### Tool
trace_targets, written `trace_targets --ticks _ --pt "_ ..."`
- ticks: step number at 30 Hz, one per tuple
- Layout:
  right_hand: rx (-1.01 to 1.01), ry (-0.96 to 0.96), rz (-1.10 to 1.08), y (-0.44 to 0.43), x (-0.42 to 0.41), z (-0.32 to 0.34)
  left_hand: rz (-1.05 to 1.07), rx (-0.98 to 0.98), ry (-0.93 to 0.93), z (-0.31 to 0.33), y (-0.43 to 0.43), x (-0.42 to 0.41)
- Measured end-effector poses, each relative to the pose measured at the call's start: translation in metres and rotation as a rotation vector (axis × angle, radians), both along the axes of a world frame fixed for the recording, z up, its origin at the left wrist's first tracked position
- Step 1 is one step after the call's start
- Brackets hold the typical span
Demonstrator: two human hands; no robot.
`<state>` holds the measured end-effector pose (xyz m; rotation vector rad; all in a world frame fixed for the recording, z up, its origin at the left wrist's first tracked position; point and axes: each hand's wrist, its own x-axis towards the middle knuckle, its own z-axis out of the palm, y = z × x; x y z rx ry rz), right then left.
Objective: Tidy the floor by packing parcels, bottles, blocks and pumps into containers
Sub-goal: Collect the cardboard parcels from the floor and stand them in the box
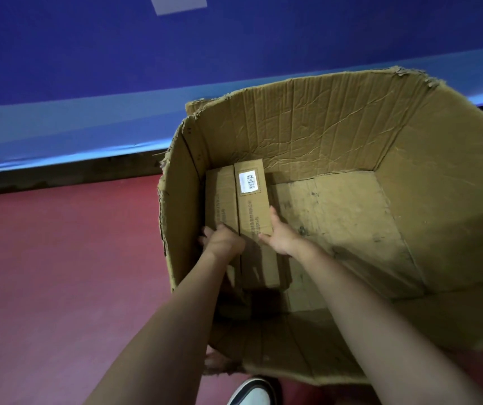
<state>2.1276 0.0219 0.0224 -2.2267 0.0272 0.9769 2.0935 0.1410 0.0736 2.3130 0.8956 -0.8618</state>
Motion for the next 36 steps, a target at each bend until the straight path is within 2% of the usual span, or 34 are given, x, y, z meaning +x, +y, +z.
trace_targets --ticks 4,8,15,21,28,32,36 --pt "0.021 -0.016 -0.064 -0.014 0.001 0.026 -0.107 0.014 -0.127 0.038 0.0 0.014" --pt "-0.014 -0.033 -0.022 -0.037 -0.008 0.091 -0.243 0.002 -0.199 0.11 -0.003 0.016" --pt "-0.128 -0.104 0.064 -0.059 -0.042 0.264 -0.544 -0.057 -0.149 0.267 -0.015 -0.005" --pt "-0.193 -0.142 0.095 -0.079 -0.086 0.422 -0.656 -0.156 -0.105 0.407 -0.025 -0.042" --pt "-0.266 -0.105 0.059 -0.119 -0.155 0.572 -0.764 -0.15 -0.108 0.546 -0.043 -0.105" --pt "-0.193 -0.084 -0.047 -0.128 -0.193 0.621 -0.799 -0.167 -0.089 0.592 -0.053 -0.134" --pt "-0.161 -0.081 -0.142 -0.131 -0.238 0.656 -0.936 -0.136 -0.063 0.621 -0.056 -0.159"
